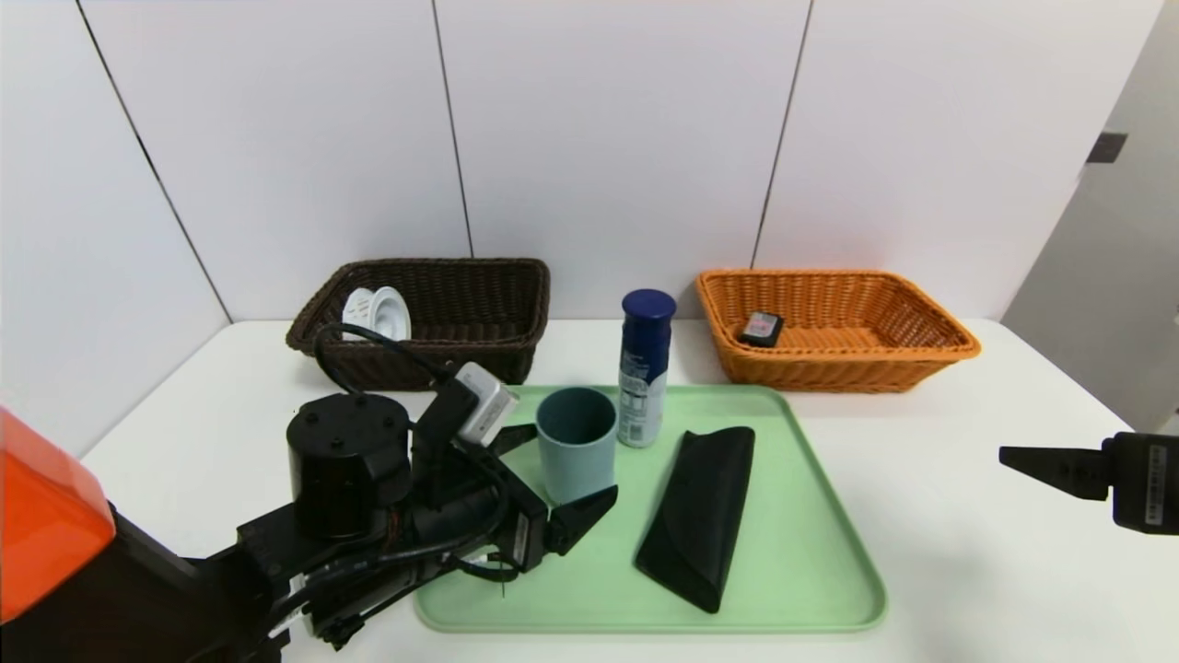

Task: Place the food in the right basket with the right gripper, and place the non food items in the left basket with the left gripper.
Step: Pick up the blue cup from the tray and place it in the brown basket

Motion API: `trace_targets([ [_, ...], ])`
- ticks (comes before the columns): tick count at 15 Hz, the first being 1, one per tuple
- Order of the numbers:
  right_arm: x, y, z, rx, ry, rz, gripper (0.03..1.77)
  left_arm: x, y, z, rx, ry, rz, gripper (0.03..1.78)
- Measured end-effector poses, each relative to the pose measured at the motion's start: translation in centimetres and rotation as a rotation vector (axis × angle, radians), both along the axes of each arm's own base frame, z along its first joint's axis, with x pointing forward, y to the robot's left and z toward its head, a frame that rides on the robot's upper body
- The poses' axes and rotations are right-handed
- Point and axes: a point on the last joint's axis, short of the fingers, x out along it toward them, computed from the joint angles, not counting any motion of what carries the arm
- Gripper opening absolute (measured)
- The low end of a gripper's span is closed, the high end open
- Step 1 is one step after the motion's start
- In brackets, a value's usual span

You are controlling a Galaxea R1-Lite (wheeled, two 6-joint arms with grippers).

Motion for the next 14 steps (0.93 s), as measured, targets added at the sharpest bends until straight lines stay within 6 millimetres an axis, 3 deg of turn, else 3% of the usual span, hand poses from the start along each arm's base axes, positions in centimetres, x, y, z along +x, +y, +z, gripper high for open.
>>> trace_targets([
  [14,-0.7,-0.1,-1.0,-0.013,0.023,-0.003,1.71,3.1,-2.4,-1.9,-0.006,-0.005,-0.006,1.69],
])
